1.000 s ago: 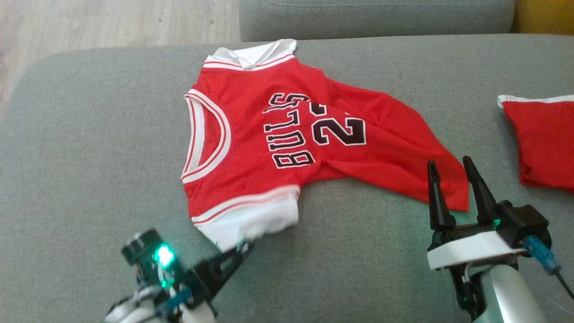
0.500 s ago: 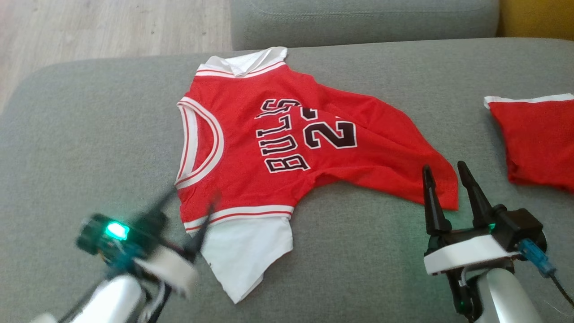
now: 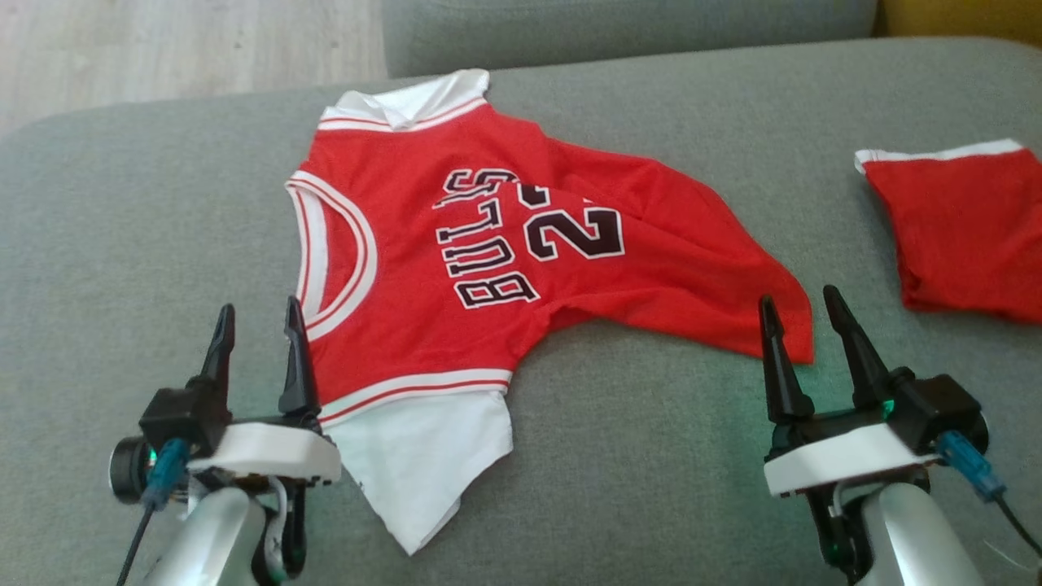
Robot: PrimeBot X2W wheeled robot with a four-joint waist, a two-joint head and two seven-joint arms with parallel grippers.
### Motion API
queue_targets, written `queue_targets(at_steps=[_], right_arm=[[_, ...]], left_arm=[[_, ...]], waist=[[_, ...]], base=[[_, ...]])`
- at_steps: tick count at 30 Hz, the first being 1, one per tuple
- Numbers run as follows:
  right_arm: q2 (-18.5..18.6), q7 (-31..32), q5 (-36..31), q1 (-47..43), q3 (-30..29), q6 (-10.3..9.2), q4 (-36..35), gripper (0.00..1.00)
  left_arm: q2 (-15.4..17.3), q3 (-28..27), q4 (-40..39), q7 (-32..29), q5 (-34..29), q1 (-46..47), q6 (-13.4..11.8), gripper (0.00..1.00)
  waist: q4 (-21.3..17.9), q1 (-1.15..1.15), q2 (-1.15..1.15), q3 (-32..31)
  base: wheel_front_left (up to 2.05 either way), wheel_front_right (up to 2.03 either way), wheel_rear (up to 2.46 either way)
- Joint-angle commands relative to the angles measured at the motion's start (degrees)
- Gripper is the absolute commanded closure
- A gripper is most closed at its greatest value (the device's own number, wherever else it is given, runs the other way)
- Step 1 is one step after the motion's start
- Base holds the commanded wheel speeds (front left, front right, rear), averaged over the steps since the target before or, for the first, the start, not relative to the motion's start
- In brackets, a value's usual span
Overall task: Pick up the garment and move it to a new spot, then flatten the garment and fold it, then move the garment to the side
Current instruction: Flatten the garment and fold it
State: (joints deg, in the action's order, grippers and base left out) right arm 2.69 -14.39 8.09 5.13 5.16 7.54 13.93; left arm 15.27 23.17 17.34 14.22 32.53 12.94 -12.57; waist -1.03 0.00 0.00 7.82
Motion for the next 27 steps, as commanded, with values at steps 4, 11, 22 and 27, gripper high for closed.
queue_targets(at_steps=[4, 11, 22, 27], right_arm=[[0.2, -0.6, -0.1, 2.4, 1.0, -0.05, -2.5, 0.00], [0.2, -0.6, 0.7, 3.0, 1.1, -0.05, -2.9, 0.00], [0.2, -0.6, 0.7, 3.8, 0.9, -0.05, -2.8, 0.00], [0.2, -0.6, 0.6, 4.1, 1.1, -0.05, -2.5, 0.00]], left_arm=[[1.5, -1.2, 3.2, 0.0, -2.0, 6.2, 1.6, 0.00], [4.6, 4.6, 12.1, -13.5, -3.8, 12.6, 6.2, 0.00], [5.8, 7.4, 18.3, -19.7, -6.2, 17.1, 5.3, 0.00], [6.3, 8.9, 20.1, -22.1, -6.6, 18.3, 6.9, 1.00]], waist=[[-1.8, 0.00, 0.00, 2.4], [-3.5, 0.00, 0.00, 5.7], [-4.3, 0.00, 0.00, 8.2], [-4.5, 0.00, 0.00, 8.6]], base=[[0.00, 0.00, 0.00], [0.00, 0.00, 0.00], [0.00, 0.00, 0.00], [0.00, 0.00, 0.00]])
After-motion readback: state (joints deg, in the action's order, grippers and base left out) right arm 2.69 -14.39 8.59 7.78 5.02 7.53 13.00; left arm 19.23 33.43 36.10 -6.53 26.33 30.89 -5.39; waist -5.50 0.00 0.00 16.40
